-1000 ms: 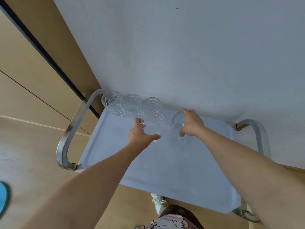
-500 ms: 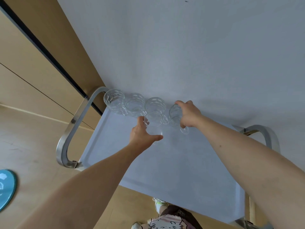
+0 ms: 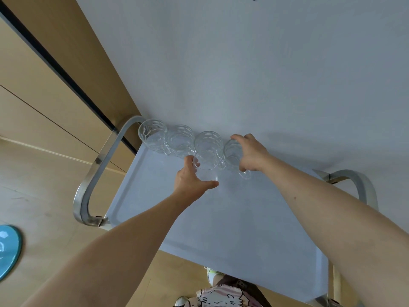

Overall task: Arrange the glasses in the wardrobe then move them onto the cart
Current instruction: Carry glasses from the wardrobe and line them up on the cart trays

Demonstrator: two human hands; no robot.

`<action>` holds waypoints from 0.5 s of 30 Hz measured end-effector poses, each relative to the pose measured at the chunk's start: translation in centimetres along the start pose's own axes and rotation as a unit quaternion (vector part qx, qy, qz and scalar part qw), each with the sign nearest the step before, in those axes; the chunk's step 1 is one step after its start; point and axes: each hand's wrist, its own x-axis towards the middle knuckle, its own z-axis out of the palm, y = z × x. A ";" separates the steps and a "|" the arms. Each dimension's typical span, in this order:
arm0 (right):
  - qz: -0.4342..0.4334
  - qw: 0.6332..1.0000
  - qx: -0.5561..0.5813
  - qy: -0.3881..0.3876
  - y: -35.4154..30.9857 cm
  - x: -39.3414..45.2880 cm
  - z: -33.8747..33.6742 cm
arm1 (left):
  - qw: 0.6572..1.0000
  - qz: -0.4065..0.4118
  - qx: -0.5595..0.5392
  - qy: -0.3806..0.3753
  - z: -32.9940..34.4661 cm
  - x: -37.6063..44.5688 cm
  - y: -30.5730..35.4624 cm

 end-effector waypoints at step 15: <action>0.021 0.999 -0.035 -0.010 -0.4 -1.3 0.1 | 0.999 0.038 0.008 -0.012 -1.0 0.7 0.5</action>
